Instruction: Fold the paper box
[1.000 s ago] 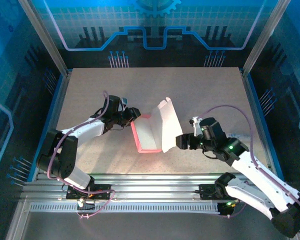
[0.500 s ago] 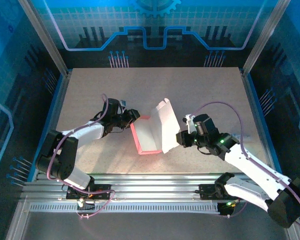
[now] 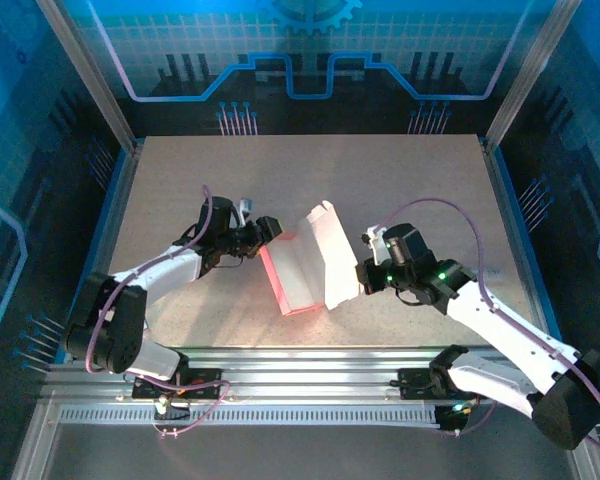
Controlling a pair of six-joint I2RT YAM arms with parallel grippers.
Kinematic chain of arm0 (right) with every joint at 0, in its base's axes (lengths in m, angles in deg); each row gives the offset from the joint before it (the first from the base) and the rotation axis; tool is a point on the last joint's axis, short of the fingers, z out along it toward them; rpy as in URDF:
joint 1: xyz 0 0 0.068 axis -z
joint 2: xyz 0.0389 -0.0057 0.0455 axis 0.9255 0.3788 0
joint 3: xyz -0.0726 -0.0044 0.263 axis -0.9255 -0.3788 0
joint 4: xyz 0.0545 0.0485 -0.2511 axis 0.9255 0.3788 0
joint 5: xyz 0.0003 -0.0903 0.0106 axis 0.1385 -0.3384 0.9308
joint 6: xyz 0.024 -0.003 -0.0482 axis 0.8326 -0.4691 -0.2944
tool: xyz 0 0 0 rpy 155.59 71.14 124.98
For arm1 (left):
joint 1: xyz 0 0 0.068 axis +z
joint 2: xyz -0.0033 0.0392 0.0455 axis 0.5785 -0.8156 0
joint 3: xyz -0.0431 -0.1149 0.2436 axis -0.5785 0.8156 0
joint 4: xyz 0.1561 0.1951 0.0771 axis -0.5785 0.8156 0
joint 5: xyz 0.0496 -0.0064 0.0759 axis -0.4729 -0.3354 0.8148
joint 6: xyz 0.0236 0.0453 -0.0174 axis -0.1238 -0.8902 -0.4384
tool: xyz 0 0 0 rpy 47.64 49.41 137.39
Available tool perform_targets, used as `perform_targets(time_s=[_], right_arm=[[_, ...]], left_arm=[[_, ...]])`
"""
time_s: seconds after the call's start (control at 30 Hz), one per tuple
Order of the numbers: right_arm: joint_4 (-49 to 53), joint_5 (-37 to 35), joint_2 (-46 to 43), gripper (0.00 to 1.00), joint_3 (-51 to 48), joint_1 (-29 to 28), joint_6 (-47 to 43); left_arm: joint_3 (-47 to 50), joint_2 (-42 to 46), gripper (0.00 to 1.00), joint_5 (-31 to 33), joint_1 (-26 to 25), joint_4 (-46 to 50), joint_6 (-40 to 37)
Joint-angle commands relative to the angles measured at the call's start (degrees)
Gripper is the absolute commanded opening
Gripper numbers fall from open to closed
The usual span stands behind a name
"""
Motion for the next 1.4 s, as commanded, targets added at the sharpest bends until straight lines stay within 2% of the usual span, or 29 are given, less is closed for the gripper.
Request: perform_targets(time_s=[0.0,0.17,0.27,0.33,0.47,0.67,0.9,1.37], right_arm=[[4.24,-2.02,0.67,0.06,3.63,-1.12,-3.15],[9.99,-2.96,2.82,0.04,9.00,-1.82,-7.84],[12.05,-2.28,3.88,0.04,11.95,-1.84,-10.33],[13.39,-1.15,5.02,0.04,14.06,-1.84,-12.12],[16.08,1.84,8.19,0.04,17.75,-1.87,-15.41],[18.31,3.87,11.41,0.04,20.79,-2.00,-18.81],[19.99,5.07,12.95,0.04,21.80,-1.97,-20.87],[20.62,7.57,12.51,0.03,22.06,-2.04,-21.81]], left_arm=[[-2.83,3.32,0.68,-3.88,2.27,6.19,-8.25],[-9.78,6.10,0.67,-6.17,4.01,17.57,-23.40],[-14.19,5.56,0.67,-7.64,3.96,22.73,-29.71],[-15.83,4.69,0.71,-9.97,4.01,23.38,-33.17],[-18.78,2.17,0.71,-11.88,3.76,25.32,-39.46],[-23.40,-0.73,0.72,-6.10,0.92,32.69,-49.88],[-24.72,-2.17,0.72,-6.32,-0.24,34.82,-53.27],[-28.55,-7.77,0.71,-2.29,-4.14,35.53,-57.66]])
